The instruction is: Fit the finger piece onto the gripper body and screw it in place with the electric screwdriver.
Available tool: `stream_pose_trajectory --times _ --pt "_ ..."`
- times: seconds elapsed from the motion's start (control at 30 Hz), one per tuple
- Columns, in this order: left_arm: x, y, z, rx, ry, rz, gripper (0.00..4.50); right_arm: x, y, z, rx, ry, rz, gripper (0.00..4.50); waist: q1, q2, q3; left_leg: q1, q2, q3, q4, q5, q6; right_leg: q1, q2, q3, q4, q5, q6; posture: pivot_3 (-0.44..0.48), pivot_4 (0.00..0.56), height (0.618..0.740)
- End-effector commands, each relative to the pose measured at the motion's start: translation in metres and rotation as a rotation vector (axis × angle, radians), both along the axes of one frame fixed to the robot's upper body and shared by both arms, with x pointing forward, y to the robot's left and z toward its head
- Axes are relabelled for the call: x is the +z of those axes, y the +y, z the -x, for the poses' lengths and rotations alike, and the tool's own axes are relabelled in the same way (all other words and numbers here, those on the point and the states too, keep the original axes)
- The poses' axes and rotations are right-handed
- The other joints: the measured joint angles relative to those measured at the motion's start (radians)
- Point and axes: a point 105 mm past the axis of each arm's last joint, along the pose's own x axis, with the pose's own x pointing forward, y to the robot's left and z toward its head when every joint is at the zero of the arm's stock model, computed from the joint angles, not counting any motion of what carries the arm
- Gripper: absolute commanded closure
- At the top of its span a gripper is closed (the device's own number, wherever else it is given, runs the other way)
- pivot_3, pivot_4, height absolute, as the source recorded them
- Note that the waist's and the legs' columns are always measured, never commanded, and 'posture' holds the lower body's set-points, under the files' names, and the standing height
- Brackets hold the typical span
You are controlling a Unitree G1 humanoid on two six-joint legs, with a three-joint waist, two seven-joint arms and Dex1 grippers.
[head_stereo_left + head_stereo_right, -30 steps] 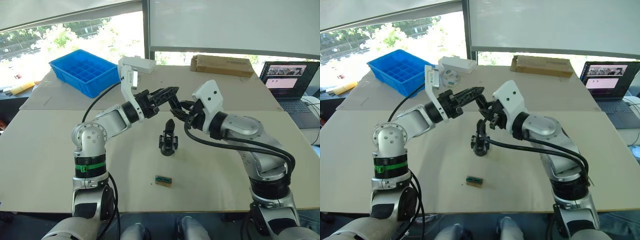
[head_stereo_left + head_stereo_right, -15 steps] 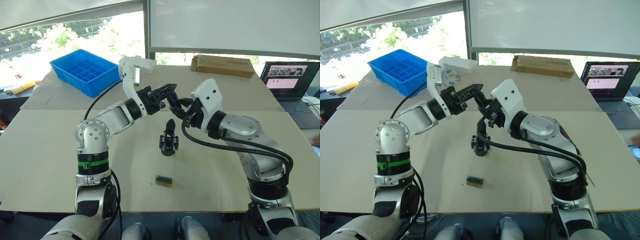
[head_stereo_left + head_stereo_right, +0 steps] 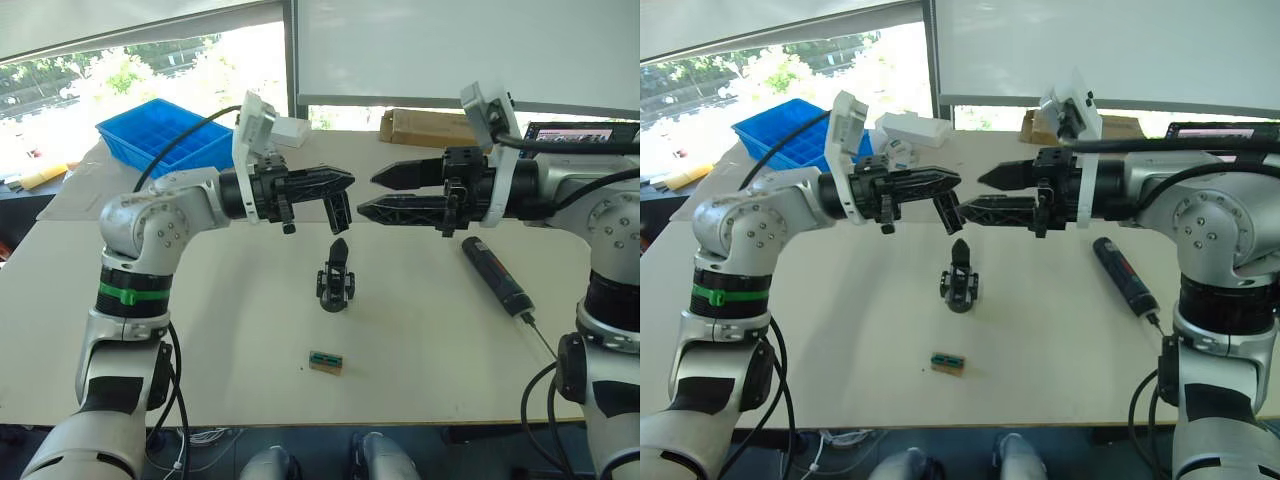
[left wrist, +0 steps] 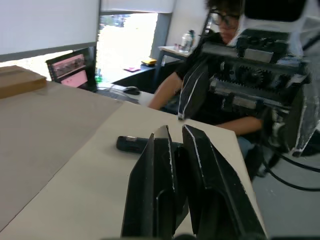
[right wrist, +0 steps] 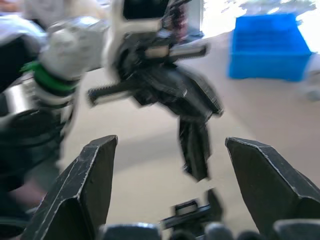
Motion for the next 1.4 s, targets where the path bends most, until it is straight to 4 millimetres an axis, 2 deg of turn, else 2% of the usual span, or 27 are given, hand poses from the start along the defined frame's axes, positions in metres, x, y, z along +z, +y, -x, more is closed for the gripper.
stream_pose_trajectory --times 0.03,0.2,0.47,0.6,0.77,1.0,1.03,1.07,1.2,1.27,1.3,1.4 --pt "0.014 -0.001 0.014 -0.117 -0.021 -0.007 4.5 0.001 0.007 0.001 0.076 0.023 0.02 0.67 -0.001 0.0 0.0 0.0 0.0 0.0 0.0 0.0 0.0 0.0 0.0 0.0 0.0 0.0 0.0 0.0 0.15 0.738" --pt "0.012 -0.002 0.012 -0.127 -0.02 -0.022 4.5 -0.008 0.015 -0.01 0.097 -0.014 0.063 0.67 0.001 0.0 0.0 0.0 0.0 0.0 0.0 0.0 0.0 0.0 -0.001 0.0 0.001 0.0 0.0 0.0 0.15 0.738" --pt "0.012 -0.004 0.014 -0.146 -0.018 -0.027 4.5 0.002 0.022 -0.012 0.127 0.04 -0.02 0.67 0.002 0.0 0.0 -0.001 0.0 0.0 0.001 0.0 0.0 -0.001 -0.001 0.0 0.001 0.0 0.0 0.0 0.15 0.738" --pt "0.012 -0.006 0.014 -0.144 -0.017 -0.018 4.5 0.007 0.026 -0.012 0.133 0.064 -0.049 1.85 0.002 0.0 0.0 -0.001 0.0 0.0 0.001 0.0 0.0 -0.001 -0.001 0.0 0.001 0.0 0.0 0.0 0.15 0.738" --pt "0.013 -0.01 0.015 -0.155 -0.001 0.008 4.5 -0.001 0.031 -0.011 0.136 0.026 -0.017 3.58 0.002 0.0 0.0 -0.001 0.0 0.0 0.001 0.0 0.0 -0.001 -0.002 0.0 0.001 0.0 0.0 0.0 0.15 0.738" --pt "0.012 -0.01 0.016 -0.16 0.0 -0.001 4.5 0.001 0.031 -0.012 0.126 0.023 -0.037 3.58 0.001 0.0 0.0 -0.001 0.0 0.0 0.001 0.0 0.0 -0.001 -0.001 0.0 0.002 0.0 0.0 0.0 0.15 0.738" --pt "0.012 -0.01 0.016 -0.159 0.0 -0.001 4.5 0.0 0.03 -0.012 0.128 0.022 -0.035 4.04 0.001 0.0 0.0 -0.001 0.0 0.0 0.001 0.0 0.0 -0.001 -0.001 0.0 0.002 0.0 0.0 0.0 0.15 0.738" --pt "0.012 -0.01 0.016 -0.158 0.0 0.0 4.5 -0.001 0.03 -0.012 0.131 0.02 -0.031 4.15 0.001 0.0 0.0 -0.001 0.0 0.0 0.001 0.0 0.0 -0.001 -0.001 0.0 0.002 0.0 0.0 0.0 0.15 0.738" --pt "0.012 -0.009 0.012 -0.139 0.005 -0.006 4.5 -0.004 0.03 -0.012 0.132 0.005 -0.021 4.15 0.001 0.0 0.0 -0.001 0.0 0.0 0.001 0.0 0.0 -0.001 -0.001 0.0 0.002 0.0 0.0 0.0 0.15 0.738" --pt "0.01 -0.008 0.01 -0.133 0.008 -0.012 3.6 -0.007 0.031 -0.012 0.132 -0.011 -0.014 4.15 0.001 0.0 0.0 -0.001 0.0 0.0 0.001 0.0 0.0 -0.001 -0.001 0.0 0.002 0.0 0.0 0.0 0.15 0.738" --pt "0.007 -0.005 0.011 -0.14 -0.01 -0.021 3.3 -0.009 0.031 -0.011 0.132 -0.024 -0.008 4.15 0.001 0.0 0.0 -0.001 0.0 0.0 0.001 0.0 0.0 -0.001 -0.001 0.0 0.002 0.0 0.0 0.0 0.15 0.738" --pt "-0.009 0.012 0.007 -0.116 -0.06 -0.068 1.88 -0.017 0.028 -0.009 0.135 -0.086 0.025 4.15 -0.001 0.0 0.0 -0.001 0.0 0.0 0.001 0.0 0.0 -0.001 -0.001 0.0 0.001 0.0 0.0 0.0 0.15 0.738"
